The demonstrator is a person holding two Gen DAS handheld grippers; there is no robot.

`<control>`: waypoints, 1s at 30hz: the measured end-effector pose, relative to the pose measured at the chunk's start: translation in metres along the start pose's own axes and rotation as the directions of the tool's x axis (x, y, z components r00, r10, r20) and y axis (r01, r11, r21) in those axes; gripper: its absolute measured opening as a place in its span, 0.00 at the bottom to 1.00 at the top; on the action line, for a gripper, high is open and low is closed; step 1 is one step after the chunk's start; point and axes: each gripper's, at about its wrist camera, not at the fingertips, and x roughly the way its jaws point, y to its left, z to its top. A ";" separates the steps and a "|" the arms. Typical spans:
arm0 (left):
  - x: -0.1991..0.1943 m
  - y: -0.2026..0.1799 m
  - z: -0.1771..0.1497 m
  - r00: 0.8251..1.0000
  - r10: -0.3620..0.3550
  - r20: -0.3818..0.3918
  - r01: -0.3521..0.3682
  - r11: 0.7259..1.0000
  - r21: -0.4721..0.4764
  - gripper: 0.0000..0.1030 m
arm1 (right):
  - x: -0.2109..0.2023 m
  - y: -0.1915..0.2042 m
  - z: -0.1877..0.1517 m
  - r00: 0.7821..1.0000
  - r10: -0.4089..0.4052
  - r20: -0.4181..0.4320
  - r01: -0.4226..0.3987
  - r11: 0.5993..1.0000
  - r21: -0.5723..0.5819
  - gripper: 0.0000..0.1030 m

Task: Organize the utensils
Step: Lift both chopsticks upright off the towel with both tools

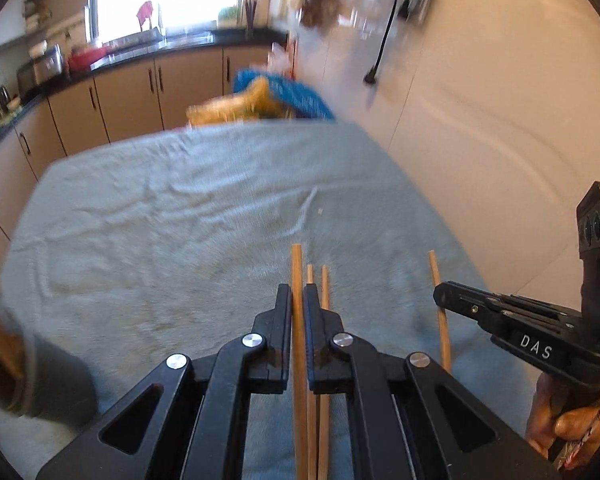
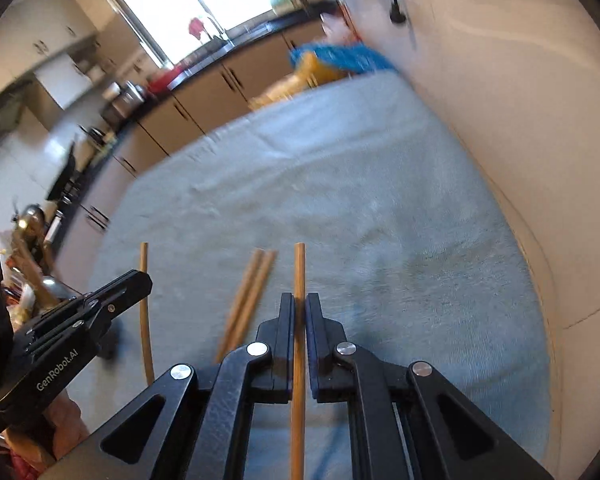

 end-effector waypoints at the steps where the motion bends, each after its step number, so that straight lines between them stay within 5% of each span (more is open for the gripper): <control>1: -0.013 0.000 -0.002 1.000 -0.001 0.024 0.001 1.000 0.003 0.05 | -0.013 0.005 -0.004 0.999 0.021 0.037 -0.021 1.000 -0.008 0.05; 14: -0.127 0.008 -0.038 0.974 -0.002 0.226 0.003 1.000 -0.003 0.05 | -0.113 0.067 -0.070 0.931 0.110 0.349 -0.046 0.981 -0.186 0.05; 30: -0.168 0.027 -0.053 0.958 0.022 0.286 -0.013 0.999 -0.033 0.05 | -0.131 0.096 -0.088 0.897 0.144 0.417 -0.052 0.973 -0.223 0.05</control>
